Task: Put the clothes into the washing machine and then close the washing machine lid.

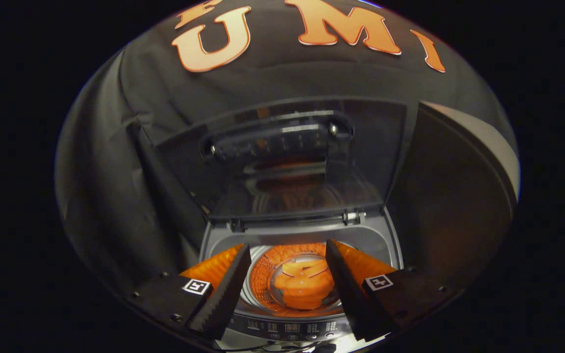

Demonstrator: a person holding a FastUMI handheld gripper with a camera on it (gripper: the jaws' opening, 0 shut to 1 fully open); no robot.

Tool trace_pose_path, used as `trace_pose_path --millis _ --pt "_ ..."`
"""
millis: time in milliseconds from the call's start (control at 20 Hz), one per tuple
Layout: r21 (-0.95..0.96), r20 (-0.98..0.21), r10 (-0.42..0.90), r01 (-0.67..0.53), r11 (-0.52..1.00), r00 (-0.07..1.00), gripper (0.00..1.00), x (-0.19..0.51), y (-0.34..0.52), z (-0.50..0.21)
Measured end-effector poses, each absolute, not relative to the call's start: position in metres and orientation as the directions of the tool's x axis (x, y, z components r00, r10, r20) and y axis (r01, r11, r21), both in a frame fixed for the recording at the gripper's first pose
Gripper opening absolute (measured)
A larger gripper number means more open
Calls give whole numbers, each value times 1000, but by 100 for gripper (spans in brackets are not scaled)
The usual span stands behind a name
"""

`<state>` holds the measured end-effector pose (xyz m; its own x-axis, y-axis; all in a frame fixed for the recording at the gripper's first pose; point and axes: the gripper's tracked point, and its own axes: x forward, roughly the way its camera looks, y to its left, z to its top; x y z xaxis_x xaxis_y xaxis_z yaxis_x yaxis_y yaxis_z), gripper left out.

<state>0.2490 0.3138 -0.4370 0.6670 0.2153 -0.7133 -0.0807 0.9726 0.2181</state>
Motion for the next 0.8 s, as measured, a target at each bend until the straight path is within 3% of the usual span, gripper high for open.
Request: trace_pose_path --millis 800 --pt "210 -554 218 -119 970 803 99 332 317 -323"
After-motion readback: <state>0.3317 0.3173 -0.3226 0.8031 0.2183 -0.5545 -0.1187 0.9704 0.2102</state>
